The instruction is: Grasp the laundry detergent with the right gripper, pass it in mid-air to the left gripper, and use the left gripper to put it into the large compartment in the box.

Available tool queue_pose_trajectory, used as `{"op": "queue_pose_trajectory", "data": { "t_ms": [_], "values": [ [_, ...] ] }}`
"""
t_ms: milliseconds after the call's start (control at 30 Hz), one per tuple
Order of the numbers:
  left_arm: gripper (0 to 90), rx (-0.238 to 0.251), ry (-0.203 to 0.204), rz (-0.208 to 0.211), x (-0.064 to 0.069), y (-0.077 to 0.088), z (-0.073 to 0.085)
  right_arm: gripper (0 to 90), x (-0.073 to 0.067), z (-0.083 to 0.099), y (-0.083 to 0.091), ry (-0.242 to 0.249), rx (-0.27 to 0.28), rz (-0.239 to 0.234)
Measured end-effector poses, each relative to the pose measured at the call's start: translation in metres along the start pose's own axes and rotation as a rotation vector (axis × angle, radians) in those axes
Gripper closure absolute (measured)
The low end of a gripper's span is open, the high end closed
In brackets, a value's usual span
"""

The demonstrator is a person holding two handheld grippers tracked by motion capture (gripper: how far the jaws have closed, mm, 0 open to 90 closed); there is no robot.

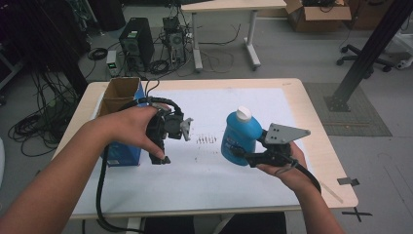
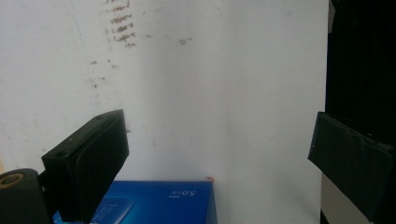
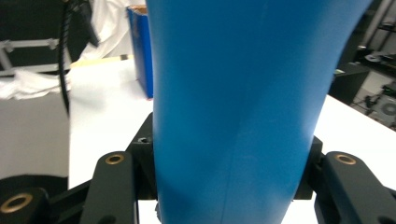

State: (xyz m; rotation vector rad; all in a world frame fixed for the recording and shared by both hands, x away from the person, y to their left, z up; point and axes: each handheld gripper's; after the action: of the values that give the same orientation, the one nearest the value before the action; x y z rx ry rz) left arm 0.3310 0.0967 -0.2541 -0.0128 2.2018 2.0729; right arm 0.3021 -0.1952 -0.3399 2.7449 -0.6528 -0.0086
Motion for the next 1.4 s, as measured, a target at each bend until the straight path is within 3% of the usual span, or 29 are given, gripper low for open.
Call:
{"op": "queue_pose_trajectory", "data": {
  "t_ms": [167,467,1233,1400],
  "values": [
    [5.3,0.000,-0.009,0.005,-0.001,-0.001,-0.005,44.8,-0.004,0.009,-0.007,0.016,0.001,-0.067],
    [5.4,-0.012,-0.019,0.008,-0.002,-0.003,-0.012,44.8,-0.008,0.026,-0.025,0.011,-0.005,-0.143],
    [5.5,0.000,-0.052,0.011,-0.005,-0.006,-0.024,44.8,-0.019,0.039,-0.065,0.028,-0.010,-0.256],
    [5.5,0.000,-0.062,0.021,-0.005,-0.007,-0.027,44.8,-0.022,0.039,-0.075,0.034,-0.014,-0.261]
  ]
}}
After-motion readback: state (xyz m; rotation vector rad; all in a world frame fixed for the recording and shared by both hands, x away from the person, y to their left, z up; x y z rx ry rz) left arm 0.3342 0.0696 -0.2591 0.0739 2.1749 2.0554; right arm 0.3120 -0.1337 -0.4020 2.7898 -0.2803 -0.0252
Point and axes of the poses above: each handheld gripper's, and its own axes: y roughly backward along the jaws, z roughly out of its underside, x roughly to its right, and after that the axes turned 3 degrees about z, right-handed
